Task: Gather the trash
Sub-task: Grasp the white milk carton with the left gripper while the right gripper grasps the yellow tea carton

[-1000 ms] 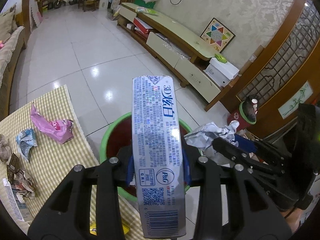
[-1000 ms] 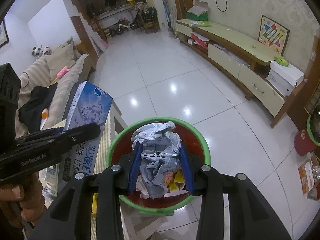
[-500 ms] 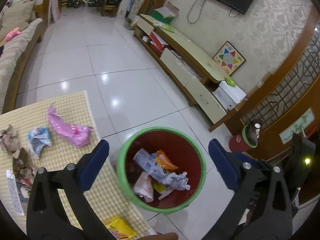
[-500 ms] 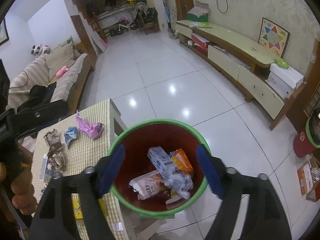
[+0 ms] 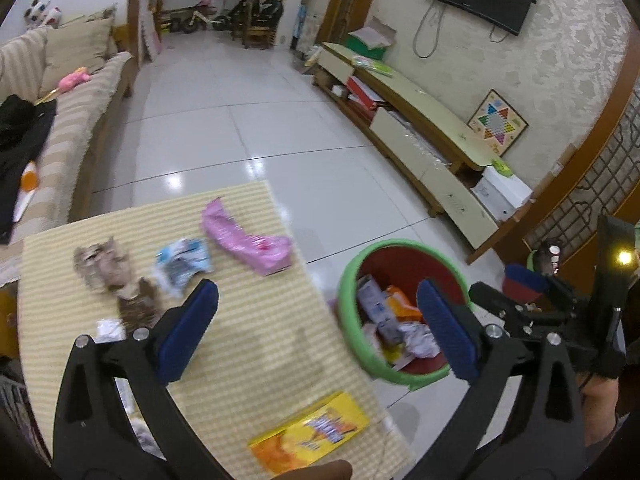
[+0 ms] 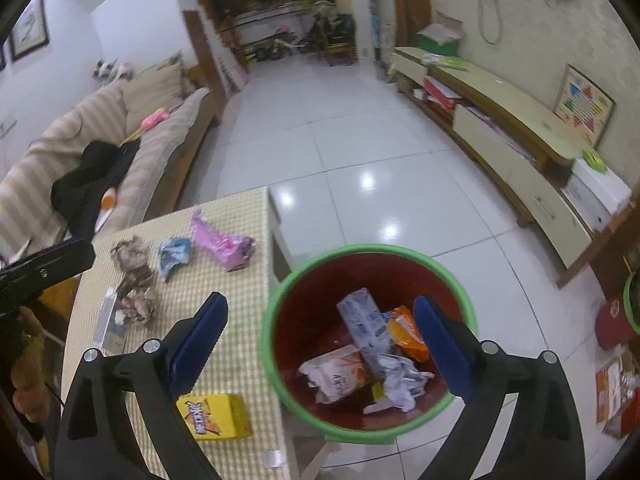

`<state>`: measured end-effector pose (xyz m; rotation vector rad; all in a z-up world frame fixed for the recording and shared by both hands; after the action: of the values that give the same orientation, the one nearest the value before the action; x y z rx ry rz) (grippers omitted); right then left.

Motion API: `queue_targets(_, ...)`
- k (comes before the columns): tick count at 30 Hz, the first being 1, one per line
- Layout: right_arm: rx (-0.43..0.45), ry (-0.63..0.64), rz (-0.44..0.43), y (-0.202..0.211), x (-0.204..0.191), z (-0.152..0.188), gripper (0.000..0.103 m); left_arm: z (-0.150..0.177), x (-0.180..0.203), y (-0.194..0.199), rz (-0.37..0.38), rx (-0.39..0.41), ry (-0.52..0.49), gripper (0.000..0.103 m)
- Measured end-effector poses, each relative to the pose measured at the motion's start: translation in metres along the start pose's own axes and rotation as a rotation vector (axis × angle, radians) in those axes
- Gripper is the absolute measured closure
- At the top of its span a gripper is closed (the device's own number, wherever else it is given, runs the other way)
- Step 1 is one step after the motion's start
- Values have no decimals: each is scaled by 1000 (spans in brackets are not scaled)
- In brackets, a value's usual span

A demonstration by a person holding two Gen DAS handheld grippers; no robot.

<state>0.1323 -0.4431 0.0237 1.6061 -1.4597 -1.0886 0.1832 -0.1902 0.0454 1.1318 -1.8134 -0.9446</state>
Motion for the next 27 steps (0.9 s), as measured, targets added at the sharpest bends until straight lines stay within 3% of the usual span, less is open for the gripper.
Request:
queue_targets(13,-49,199,-44,-23,-93,3,12,50,-120,19,-152,-74,140,5)
queue_targets(20,-96,356,-67,-38,-137,26,12,76,-154,1,-155,-153,166,5)
queue_targets(27,-200,531,-22,-67,-143,68,12,96,-181,-21,-143,-216,208,5)
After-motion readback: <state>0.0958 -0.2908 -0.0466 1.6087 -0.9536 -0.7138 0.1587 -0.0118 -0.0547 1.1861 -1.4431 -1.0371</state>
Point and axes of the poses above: each gripper's, at about its wrist camera, not at the fingertips, and y roughly against the way its jaws point, x to its right, z to its underside, the point moved 1 cm from there along -y, roughly the way its jaws point, and after that the axes turned 14 degrees about -x, right-handed, at the moved point
